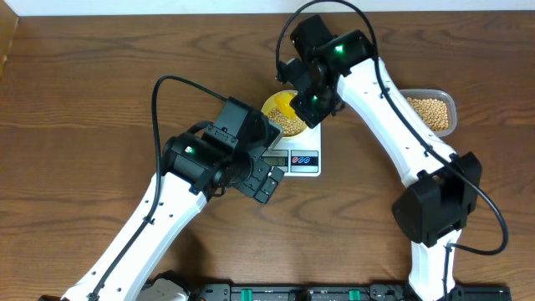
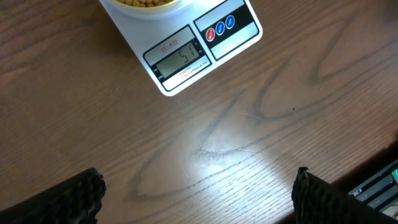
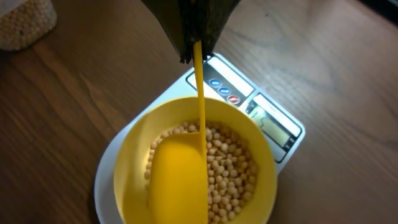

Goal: Scoop item into bowl and weigh 50g on scale
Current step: 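Keep tilting the scoop over the bowl, adding beans gradually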

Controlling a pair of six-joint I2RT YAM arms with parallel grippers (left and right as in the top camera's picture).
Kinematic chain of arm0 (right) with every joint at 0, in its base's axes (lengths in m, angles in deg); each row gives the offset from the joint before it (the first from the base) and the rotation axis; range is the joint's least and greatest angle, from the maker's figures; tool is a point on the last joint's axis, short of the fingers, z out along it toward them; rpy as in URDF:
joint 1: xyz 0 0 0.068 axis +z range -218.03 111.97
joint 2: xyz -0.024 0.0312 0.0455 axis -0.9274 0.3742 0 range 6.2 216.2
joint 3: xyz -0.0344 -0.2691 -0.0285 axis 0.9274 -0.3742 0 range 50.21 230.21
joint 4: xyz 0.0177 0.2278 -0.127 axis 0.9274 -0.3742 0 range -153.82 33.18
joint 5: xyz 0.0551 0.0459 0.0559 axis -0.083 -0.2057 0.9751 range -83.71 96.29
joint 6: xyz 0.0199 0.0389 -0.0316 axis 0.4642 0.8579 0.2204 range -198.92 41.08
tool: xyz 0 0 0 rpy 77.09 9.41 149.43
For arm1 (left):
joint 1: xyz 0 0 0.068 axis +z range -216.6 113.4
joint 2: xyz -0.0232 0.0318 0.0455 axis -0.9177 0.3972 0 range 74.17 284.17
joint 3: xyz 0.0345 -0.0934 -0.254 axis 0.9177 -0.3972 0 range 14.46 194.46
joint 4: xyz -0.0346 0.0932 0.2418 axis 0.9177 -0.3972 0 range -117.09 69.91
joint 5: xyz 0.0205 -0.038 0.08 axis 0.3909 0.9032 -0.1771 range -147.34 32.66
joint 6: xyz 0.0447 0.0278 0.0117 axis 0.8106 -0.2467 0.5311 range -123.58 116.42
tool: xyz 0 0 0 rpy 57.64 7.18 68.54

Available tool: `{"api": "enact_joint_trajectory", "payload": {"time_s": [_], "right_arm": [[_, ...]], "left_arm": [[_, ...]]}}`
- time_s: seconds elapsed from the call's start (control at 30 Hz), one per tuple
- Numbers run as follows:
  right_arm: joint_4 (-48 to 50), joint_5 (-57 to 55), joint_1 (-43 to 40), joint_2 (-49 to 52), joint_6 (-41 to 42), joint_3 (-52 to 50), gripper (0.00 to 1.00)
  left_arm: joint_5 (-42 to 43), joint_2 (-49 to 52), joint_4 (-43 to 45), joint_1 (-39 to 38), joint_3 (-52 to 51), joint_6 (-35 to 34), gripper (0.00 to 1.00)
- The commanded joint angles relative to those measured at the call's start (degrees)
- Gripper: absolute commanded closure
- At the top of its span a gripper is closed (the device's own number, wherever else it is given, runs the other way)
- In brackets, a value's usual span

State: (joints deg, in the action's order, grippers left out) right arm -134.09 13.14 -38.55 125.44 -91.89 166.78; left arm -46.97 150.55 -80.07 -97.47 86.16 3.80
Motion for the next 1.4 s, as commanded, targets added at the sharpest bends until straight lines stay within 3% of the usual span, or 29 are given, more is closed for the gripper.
{"api": "enact_joint_trajectory", "payload": {"time_s": [0.0,1.37], "right_arm": [[0.46,-1.16,-0.17,0.04,0.50,-1.77,0.99],[2.29,-3.69,0.42,0.94,-0.42,-4.79,0.99]], "left_arm": [[-0.15,-0.46,-0.13,-0.07,0.74,0.11,0.02],[-0.15,-0.46,-0.13,-0.07,0.74,0.11,0.02]]}}
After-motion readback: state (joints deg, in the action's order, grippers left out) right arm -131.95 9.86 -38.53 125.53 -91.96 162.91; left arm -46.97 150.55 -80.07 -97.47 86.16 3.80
